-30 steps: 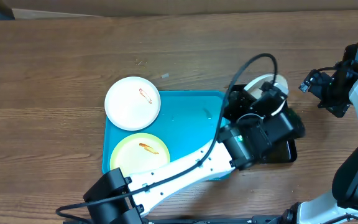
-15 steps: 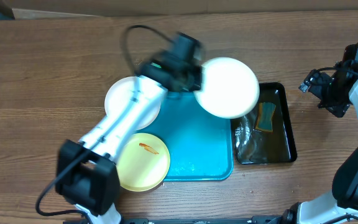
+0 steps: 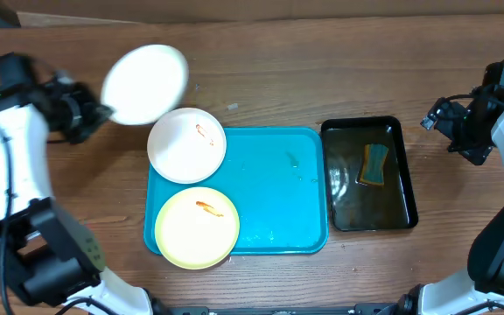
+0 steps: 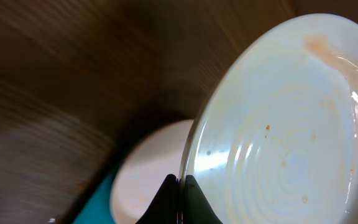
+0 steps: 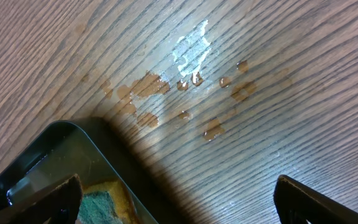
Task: Clean dirty plates on tray and stack at the side
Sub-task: 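Carry the white plate left and set it on the table beside the tray, then move the left gripper back to the remaining white plate on the teal tray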
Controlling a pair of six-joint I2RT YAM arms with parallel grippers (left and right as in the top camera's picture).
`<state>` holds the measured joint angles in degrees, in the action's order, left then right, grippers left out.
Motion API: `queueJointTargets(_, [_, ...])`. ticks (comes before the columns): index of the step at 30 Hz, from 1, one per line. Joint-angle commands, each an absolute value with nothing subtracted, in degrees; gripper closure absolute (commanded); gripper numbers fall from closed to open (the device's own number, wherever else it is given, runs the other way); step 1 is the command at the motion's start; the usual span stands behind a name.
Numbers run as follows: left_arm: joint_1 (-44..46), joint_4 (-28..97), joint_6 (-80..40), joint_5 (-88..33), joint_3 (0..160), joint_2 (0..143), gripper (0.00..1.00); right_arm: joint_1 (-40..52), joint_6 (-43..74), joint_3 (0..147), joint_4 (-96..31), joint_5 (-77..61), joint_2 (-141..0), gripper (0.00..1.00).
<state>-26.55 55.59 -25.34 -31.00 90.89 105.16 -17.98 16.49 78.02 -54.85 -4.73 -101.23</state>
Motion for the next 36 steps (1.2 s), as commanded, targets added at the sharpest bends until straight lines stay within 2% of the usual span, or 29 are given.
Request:
queueJointTargets(1, [-32.84, 55.86, -24.12, -28.21, 89.45, 105.45, 0.96, -18.06, 16.73, 78.87, -54.50, -5.26, -101.06, 0.00])
queueJointTargets(5, [-38.61, 54.81, -26.26, -19.09, 86.26, 105.45, 0.96, -18.06, 16.73, 78.87, -54.50, -5.26, -101.06, 0.00])
queueJointTargets(10, [-40.53, 50.54, -30.76, -9.45, 79.64, 105.45, 0.96, -18.06, 16.73, 78.87, -54.50, -5.26, -101.06, 0.00])
queueJointTargets(16, [-40.49, 44.18, -31.77, -8.05, 72.25, 105.54, 0.96, -18.06, 16.73, 78.87, -54.50, -5.26, -101.06, 0.00])
queueJointTargets(18, [-40.49, 43.86, -31.75, -7.90, 71.83, 105.54, 0.85, -18.06, 16.73, 78.87, -54.50, -5.26, -101.06, 0.00])
queueJointTargets(19, [-40.49, 43.83, -31.73, -7.94, 71.85, 105.54, 0.74, -18.06, 16.73, 78.87, -54.50, -5.26, -101.06, 0.00])
queueJointTargets(20, [-40.49, 43.86, -31.62, -8.47, 71.92, 105.51, 0.57, -18.06, 16.73, 78.87, -54.50, -5.26, -101.06, 0.00])
queueJointTargets(21, [-40.49, 43.94, -30.57, -10.20, 72.16, 105.51, 0.48, -18.06, 16.73, 78.87, -54.50, -5.26, -101.06, 0.00])
queueJointTargets(23, [-40.47, 43.94, -26.83, -16.47, 72.66, 105.49, 0.43, -18.06, 16.73, 78.87, -54.50, -5.26, -101.06, 0.00])
queueJointTargets(27, [-38.87, 45.71, -23.09, -25.34, 73.84, 105.16, 0.46, -18.06, 16.73, 78.87, -54.50, -5.26, -101.06, 0.00])
queueJointTargets(36, [-26.92, 50.74, -20.75, -23.51, 74.04, 104.12, 0.53, -18.06, 16.73, 78.87, -54.50, -5.26, -101.06, 0.00])
